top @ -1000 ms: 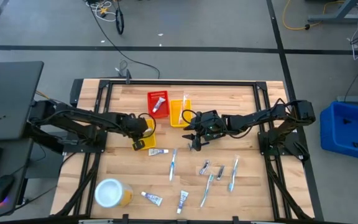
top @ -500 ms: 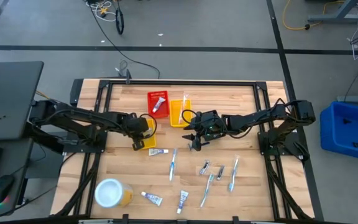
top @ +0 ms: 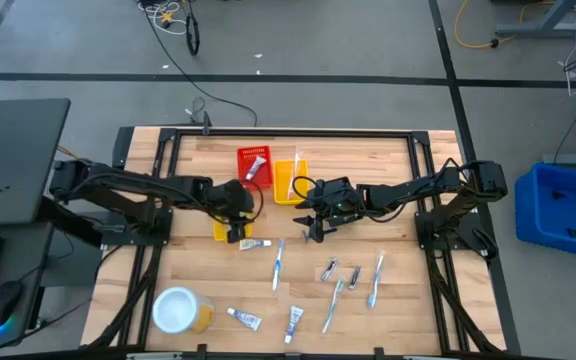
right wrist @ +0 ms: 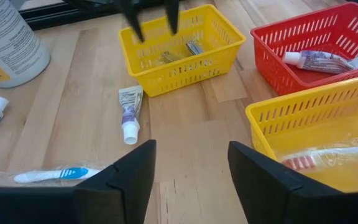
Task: Pick & Place Travel size toiletries
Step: Put the toothpaste into the red bin
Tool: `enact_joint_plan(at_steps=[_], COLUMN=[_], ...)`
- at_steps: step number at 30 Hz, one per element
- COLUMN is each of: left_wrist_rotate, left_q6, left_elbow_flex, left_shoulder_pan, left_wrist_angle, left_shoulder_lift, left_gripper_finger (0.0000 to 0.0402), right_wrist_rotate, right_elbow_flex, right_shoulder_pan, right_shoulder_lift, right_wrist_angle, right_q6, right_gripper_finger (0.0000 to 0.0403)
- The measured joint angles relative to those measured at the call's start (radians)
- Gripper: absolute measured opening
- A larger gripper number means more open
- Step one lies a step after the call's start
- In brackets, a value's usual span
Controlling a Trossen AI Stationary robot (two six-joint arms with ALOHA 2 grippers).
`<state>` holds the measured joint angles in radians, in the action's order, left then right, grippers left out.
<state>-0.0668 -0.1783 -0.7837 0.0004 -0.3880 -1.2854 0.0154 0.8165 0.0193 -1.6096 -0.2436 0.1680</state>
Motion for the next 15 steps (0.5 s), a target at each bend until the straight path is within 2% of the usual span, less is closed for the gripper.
enact_joint_plan(at_steps=[6, 15], left_wrist_rotate=[0.001, 0.021], left_q6=[0.030, 0.065], left_elbow_flex=[0.000, -0.096], left_shoulder_pan=[-0.070, -0.120], left_wrist_angle=[0.090, 0.100], left_shoulder_lift=[-0.108, -0.304], left_gripper_finger=[0.0154, 0.0154], right_wrist_rotate=[0.000, 0.000], right_elbow_flex=[0.000, 0.000], right_shoulder_pan=[0.000, 0.000], right_shoulder_lift=[0.000, 0.000], right_wrist_angle=[-0.001, 0.000], right_q6=[0.000, 0.000], right_gripper_finger=[0.0196, 0.0190])
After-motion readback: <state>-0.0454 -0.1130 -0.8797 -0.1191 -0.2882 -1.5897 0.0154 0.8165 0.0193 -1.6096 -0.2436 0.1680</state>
